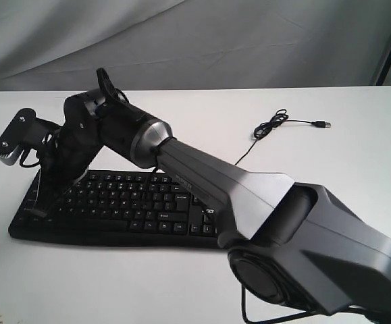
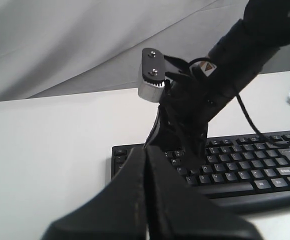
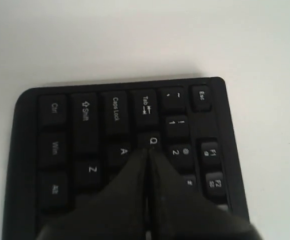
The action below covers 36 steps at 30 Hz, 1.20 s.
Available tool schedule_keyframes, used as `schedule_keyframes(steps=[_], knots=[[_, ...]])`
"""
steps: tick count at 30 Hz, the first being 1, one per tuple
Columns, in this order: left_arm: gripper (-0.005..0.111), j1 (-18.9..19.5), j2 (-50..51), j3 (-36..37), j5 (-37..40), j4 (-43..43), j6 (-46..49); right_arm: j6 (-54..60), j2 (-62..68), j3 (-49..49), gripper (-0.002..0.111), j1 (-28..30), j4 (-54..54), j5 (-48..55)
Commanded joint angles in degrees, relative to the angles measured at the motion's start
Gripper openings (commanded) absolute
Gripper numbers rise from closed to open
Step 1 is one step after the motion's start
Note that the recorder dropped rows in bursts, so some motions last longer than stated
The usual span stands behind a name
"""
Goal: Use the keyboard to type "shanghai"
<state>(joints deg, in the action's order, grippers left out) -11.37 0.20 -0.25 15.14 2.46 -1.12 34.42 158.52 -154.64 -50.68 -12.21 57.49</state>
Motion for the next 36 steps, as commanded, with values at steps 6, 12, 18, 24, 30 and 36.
schedule_keyframes(steps=[6, 12, 18, 24, 30, 36], knots=[[0.0, -0.23, -0.2, 0.25, -0.27, 0.04, -0.16, -1.69, -4.6, 1.59, 0.0, 0.55, 4.83, 11.58], [0.0, -0.23, -0.2, 0.25, -0.27, 0.04, -0.16, -1.69, -10.15, 12.73, 0.0, 1.08, 4.68, 8.16], [0.0, -0.23, -0.2, 0.25, -0.27, 0.04, -0.16, -1.69, -17.38, 28.93, 0.0, 1.93, 4.05, 0.61], [0.0, -0.23, -0.2, 0.25, -0.27, 0.04, -0.16, -0.65, -21.65, 40.17, 0.0, 2.41, 1.76, -8.71], [0.0, -0.23, -0.2, 0.25, -0.27, 0.04, -0.16, 2.97, -22.2, 44.32, 0.0, 2.9, -3.57, -13.22], [0.0, -0.23, -0.2, 0.25, -0.27, 0.04, -0.16, 3.45, -22.2, 44.56, 0.0, 2.9, -3.59, -13.85]])
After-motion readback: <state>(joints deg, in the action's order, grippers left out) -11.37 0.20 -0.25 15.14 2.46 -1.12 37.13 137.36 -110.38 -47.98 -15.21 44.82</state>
